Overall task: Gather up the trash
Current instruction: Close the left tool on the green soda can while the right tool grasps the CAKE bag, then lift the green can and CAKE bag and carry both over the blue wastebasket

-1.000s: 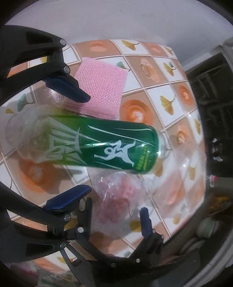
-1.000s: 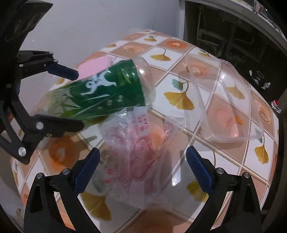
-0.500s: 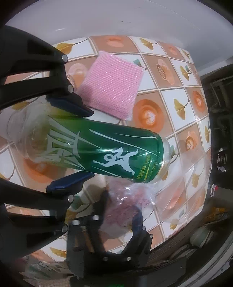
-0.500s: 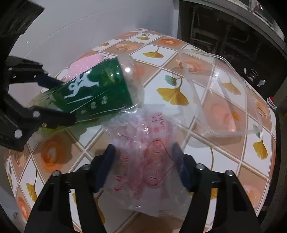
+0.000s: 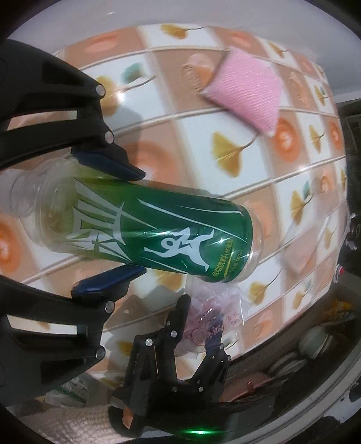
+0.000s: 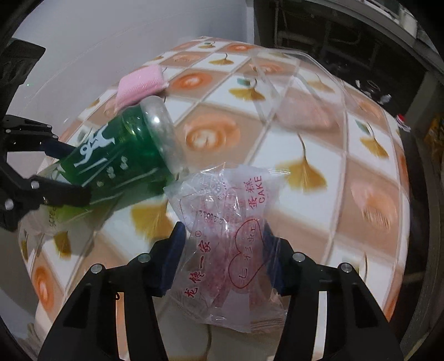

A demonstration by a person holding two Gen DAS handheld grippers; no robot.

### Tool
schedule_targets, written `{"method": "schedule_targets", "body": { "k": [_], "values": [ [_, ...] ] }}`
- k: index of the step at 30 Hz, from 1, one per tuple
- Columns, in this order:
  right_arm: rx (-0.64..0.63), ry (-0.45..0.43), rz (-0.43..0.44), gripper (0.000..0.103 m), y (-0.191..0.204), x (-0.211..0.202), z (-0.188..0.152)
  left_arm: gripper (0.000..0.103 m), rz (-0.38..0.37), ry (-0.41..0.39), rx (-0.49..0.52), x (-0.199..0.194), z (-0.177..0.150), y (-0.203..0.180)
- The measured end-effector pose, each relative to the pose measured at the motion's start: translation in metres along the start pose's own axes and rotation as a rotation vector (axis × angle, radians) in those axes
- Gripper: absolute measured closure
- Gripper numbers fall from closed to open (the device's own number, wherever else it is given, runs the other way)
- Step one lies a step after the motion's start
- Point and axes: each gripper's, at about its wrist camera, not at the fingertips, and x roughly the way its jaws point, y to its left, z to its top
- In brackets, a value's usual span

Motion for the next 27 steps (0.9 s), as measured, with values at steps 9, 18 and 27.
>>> {"method": "schedule_targets", "body": {
  "k": [9,18,27],
  "values": [
    [0.007,0.018,0.016,0.034,0.007,-0.032,-0.058,0.043,0.017,0.048,0.035,0.001,-0.031,-0.027],
    [0.030,0.000,0.003,0.032,0.005,-0.032,-0.064,0.045,0.075,0.080,0.079,0.013,-0.031,-0.035],
    [0.003,-0.007,-0.041,0.040,0.012,-0.030,-0.066,0.046,0.097,0.021,0.115,0.004,-0.040,-0.040]
  ]
}}
